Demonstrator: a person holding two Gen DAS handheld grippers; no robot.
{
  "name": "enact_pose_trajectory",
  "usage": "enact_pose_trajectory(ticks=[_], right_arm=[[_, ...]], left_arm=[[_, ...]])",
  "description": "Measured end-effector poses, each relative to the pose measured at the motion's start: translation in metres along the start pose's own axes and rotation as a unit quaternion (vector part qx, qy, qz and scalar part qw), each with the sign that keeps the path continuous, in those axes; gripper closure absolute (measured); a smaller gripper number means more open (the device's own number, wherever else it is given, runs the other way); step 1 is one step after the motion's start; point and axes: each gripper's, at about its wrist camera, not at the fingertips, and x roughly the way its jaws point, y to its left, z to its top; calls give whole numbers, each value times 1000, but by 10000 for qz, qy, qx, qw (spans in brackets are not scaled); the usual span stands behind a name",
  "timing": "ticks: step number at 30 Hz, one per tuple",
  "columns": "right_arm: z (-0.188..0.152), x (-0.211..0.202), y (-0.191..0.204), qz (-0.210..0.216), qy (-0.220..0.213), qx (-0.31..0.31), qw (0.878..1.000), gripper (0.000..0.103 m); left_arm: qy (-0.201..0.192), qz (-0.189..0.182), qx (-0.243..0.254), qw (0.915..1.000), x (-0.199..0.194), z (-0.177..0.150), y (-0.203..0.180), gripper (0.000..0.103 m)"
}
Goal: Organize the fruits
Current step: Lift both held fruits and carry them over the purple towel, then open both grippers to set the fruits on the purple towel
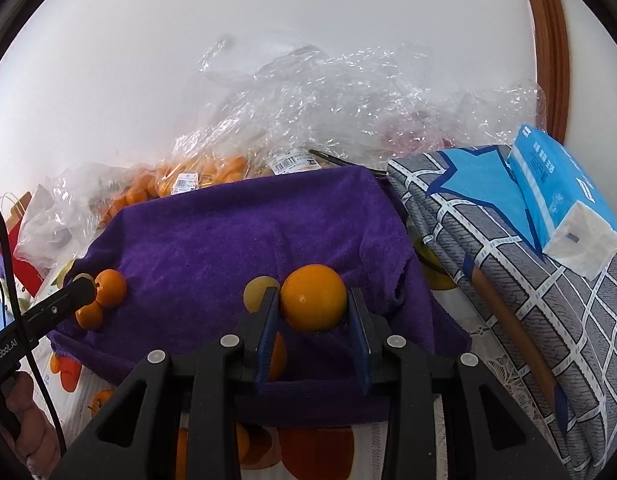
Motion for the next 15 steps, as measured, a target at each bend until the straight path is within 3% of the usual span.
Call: enact_pose_trajectory(ticks=[15], right_arm=[[0, 9, -1, 82, 265, 41, 9996, 69]], left_arm=[[126, -105, -58, 9998, 4, 1, 3, 79]])
